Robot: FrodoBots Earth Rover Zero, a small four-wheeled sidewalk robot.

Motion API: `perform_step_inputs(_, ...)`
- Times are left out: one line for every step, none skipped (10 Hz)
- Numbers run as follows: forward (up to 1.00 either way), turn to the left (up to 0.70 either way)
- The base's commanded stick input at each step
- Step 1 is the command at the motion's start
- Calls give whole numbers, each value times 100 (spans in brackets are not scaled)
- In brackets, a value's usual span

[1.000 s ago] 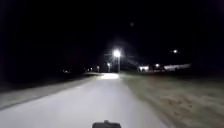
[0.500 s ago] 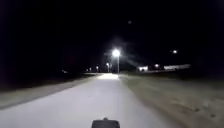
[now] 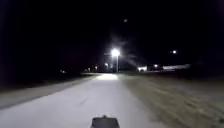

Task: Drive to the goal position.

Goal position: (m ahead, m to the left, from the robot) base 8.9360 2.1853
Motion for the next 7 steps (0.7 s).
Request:
perform_step_inputs(100,0)
perform_step_inputs(100,0)
perform_step_inputs(100,0)
perform_step_inputs(100,0)
perform_step_inputs(100,0)
perform_step_inputs(100,0)
perform_step_inputs(100,0)
